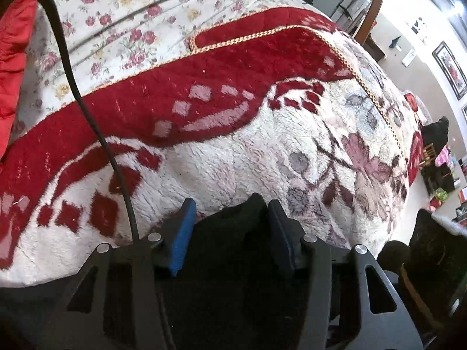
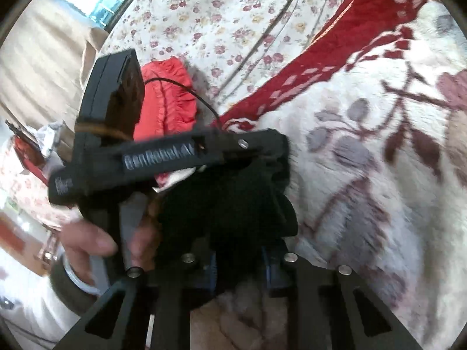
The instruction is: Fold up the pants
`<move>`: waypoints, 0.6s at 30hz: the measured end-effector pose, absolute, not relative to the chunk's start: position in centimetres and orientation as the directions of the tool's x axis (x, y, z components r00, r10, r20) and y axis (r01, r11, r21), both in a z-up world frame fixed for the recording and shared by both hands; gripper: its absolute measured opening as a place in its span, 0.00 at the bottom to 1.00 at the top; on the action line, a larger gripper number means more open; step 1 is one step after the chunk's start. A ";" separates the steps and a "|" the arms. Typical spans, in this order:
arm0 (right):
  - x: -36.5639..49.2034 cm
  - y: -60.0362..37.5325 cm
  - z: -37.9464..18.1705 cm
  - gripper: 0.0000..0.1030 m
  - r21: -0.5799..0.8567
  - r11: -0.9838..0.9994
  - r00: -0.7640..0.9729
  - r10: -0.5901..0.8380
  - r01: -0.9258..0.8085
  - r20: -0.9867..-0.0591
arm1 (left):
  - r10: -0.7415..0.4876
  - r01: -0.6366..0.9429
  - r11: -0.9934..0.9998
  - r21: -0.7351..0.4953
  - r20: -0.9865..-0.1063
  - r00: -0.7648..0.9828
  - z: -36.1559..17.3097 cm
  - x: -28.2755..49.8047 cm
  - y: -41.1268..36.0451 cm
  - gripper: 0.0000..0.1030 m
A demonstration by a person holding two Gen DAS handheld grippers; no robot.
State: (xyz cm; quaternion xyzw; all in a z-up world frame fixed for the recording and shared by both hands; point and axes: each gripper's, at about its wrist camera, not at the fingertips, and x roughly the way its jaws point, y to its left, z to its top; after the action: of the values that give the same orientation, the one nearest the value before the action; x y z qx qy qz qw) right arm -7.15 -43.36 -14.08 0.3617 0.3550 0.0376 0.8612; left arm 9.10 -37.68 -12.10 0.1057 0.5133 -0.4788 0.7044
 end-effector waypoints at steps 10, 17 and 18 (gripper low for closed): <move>-4.1 -35.1 -6.9 0.19 0.508 0.854 0.734 0.417 -0.114 -0.536 | -0.649 0.675 0.621 -0.398 -0.745 0.158 -5.2 11.8 -25.6 0.39; -0.4 -25.2 -10.3 0.36 0.470 0.825 0.532 0.563 -0.314 -0.632 | -0.573 0.459 0.784 -0.419 -0.772 0.274 -7.2 12.2 -13.4 0.46; -0.2 -24.3 -11.1 0.45 0.494 0.810 0.478 0.586 -0.316 -0.654 | -0.558 0.423 0.802 -0.421 -0.782 0.280 -7.8 12.1 -12.0 0.50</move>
State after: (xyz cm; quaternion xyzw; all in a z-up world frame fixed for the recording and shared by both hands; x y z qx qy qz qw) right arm -0.24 -24.29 -11.06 0.1547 0.4355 0.2667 0.8458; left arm 12.08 -11.98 -7.77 -0.0654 0.5154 -0.3075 0.7972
